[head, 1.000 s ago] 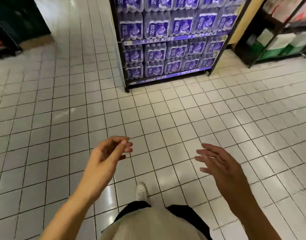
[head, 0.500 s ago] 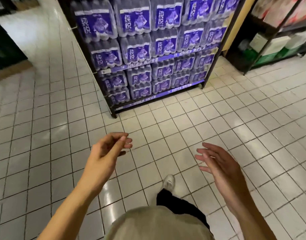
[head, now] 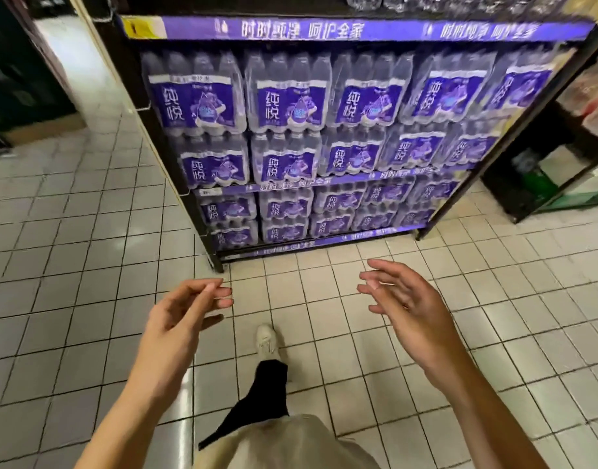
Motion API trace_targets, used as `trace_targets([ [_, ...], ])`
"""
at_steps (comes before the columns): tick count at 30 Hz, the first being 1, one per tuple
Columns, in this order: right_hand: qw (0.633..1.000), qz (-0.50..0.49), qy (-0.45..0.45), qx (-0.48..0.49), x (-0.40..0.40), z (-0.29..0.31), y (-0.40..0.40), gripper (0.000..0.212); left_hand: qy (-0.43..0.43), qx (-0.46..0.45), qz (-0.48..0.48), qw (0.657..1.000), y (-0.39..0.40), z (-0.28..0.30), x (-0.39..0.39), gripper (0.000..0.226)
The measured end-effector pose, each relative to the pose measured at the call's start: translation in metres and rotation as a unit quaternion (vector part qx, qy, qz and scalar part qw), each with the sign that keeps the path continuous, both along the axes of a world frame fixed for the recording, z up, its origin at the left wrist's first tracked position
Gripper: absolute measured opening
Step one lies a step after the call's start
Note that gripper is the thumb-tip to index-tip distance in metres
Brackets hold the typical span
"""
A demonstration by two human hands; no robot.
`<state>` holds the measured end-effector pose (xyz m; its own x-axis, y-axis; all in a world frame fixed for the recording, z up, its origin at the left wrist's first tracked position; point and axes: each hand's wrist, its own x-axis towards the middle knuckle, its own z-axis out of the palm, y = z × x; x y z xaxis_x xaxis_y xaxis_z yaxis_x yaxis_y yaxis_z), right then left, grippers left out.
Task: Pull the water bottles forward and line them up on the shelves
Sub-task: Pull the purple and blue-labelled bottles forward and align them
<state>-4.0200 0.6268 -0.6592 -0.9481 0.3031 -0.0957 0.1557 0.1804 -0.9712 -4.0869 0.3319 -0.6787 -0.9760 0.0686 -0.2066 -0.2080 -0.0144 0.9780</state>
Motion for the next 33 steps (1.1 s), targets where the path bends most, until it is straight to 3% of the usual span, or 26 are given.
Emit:
trace_targets([
  [5,1.000,-0.018,0.010,-0.021,-0.111,-0.012,0.029,0.038,0.018,0.012,-0.008,1.000,0.037,-0.010,-0.117,0.028],
  [14,0.996,-0.054,0.030,-0.062,-0.264,0.005,0.071,0.039,0.053,0.025,-0.064,0.996,0.096,0.034,-0.306,0.028],
  [22,0.996,-0.030,0.058,-0.061,-0.369,0.025,0.112,0.035,0.070,0.001,-0.051,0.996,0.143,0.050,-0.390,0.026],
  [33,0.984,0.132,0.118,-0.025,-0.522,0.084,0.161,0.033,0.168,-0.031,0.053,0.984,0.186,0.090,-0.464,0.020],
])
